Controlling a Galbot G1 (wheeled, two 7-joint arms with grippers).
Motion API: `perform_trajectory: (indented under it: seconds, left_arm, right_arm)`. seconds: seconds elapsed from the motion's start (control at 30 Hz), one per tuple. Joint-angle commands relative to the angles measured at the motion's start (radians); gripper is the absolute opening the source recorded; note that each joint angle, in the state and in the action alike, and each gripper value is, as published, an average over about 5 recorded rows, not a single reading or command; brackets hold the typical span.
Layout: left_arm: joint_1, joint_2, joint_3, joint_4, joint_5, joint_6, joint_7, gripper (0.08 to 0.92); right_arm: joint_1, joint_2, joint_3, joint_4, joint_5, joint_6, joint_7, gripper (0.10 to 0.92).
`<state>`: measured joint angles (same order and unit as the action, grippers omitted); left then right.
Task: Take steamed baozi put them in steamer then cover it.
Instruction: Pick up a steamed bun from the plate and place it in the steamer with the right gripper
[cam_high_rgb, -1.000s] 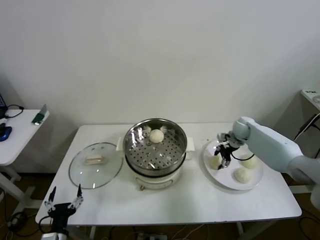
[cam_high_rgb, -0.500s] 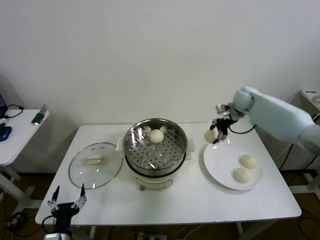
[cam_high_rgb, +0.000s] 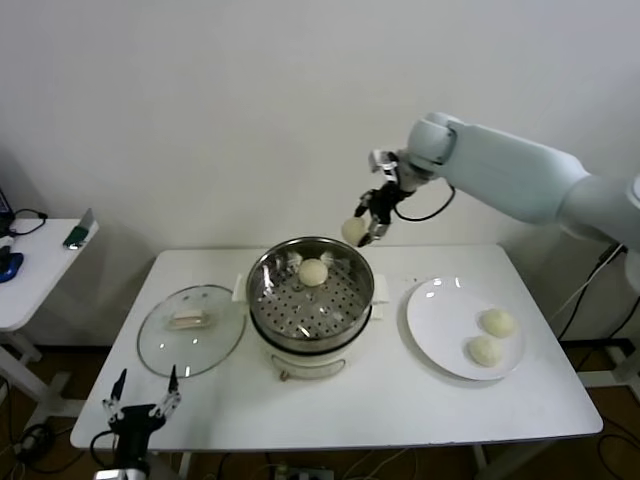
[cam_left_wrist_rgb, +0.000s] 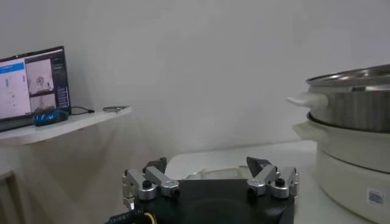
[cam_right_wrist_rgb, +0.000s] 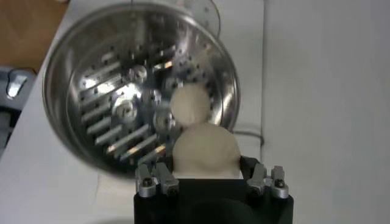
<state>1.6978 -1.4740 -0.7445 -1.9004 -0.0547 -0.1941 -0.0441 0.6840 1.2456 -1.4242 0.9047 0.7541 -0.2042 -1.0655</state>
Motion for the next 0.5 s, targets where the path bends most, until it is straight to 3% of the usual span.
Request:
perform_trajectory:
  seconds: [0.03, 0.5]
  left_arm:
    - [0.009, 0.0, 0.004, -0.01, -0.002, -0.004, 0.001, 0.823]
    - [0.004, -0.003, -0.003, -0.019, -0.008, 0.0, 0.0, 0.823]
  right_arm:
    - [0.029, 0.2, -0.078, 0.01, 0.159, -0.052, 0.058, 0.696]
    - [-0.143, 0.288, -0.109, -0.009, 0.08, -0.069, 0.112, 0.702]
